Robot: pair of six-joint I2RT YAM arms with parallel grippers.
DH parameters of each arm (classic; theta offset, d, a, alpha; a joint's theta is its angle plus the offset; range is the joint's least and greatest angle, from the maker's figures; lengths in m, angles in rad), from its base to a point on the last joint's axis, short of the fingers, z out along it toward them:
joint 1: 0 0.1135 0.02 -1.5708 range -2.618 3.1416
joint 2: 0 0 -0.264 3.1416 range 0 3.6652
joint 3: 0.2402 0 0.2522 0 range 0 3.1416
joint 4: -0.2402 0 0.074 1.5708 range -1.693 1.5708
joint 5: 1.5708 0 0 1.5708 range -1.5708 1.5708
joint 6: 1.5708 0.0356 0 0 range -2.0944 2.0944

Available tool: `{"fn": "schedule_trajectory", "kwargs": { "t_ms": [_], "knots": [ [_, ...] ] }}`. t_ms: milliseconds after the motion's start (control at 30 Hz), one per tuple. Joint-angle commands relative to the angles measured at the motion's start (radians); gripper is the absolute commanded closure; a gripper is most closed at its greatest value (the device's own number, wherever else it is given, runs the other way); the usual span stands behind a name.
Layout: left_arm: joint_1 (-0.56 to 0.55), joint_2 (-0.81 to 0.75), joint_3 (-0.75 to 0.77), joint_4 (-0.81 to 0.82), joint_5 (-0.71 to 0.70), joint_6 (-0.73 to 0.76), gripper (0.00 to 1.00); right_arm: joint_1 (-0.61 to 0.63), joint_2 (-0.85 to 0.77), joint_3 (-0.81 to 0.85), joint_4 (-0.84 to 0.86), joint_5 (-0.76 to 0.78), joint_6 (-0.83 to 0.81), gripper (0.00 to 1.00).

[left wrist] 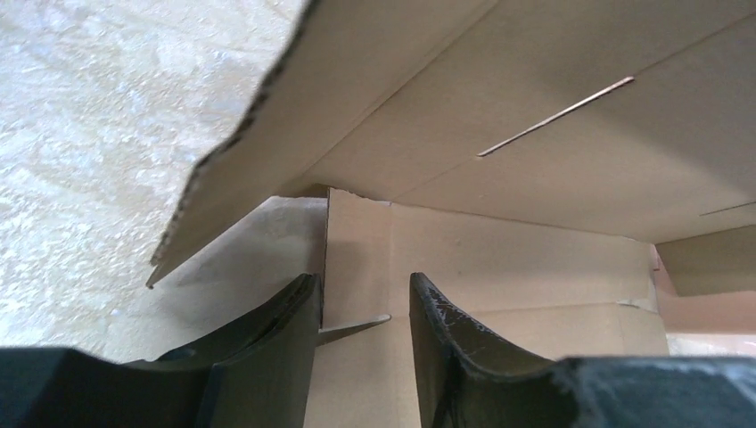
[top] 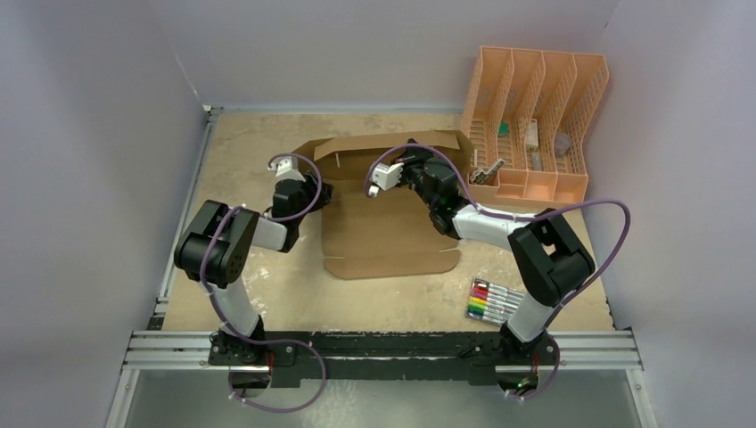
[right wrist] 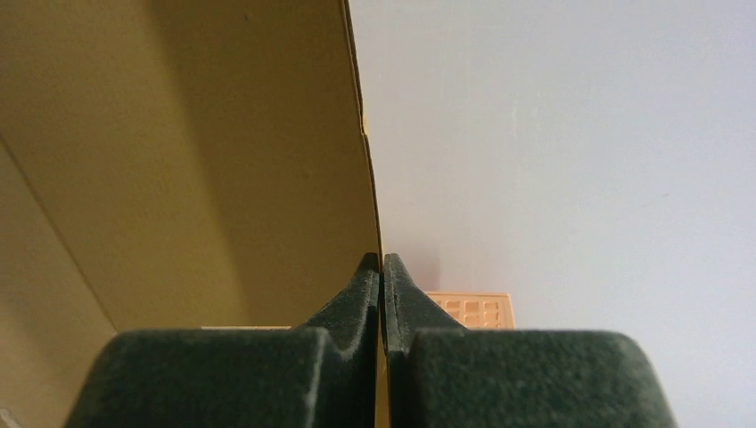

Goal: Fold the paper box

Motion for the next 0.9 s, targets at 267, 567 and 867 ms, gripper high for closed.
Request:
{"fn": "schedule_trajectory", "kwargs": {
  "t_ms": [267,567,867],
  "knots": [
    [-0.111,-0.083,0.085,-0.056,0.042,0.144,0.65,0.016,0.009,0.010,0.070,-0.006,0.023,1.00],
    [-0.146,-0.177,0.119,-0.274,-0.059,0.250,0.58,0.018,0.028,0.011,0.095,0.011,0.001,1.00],
    [-0.144,-0.356,0.202,-0.581,-0.120,0.377,0.48,0.019,0.039,0.010,0.106,0.017,-0.015,1.00]
  ]
}}
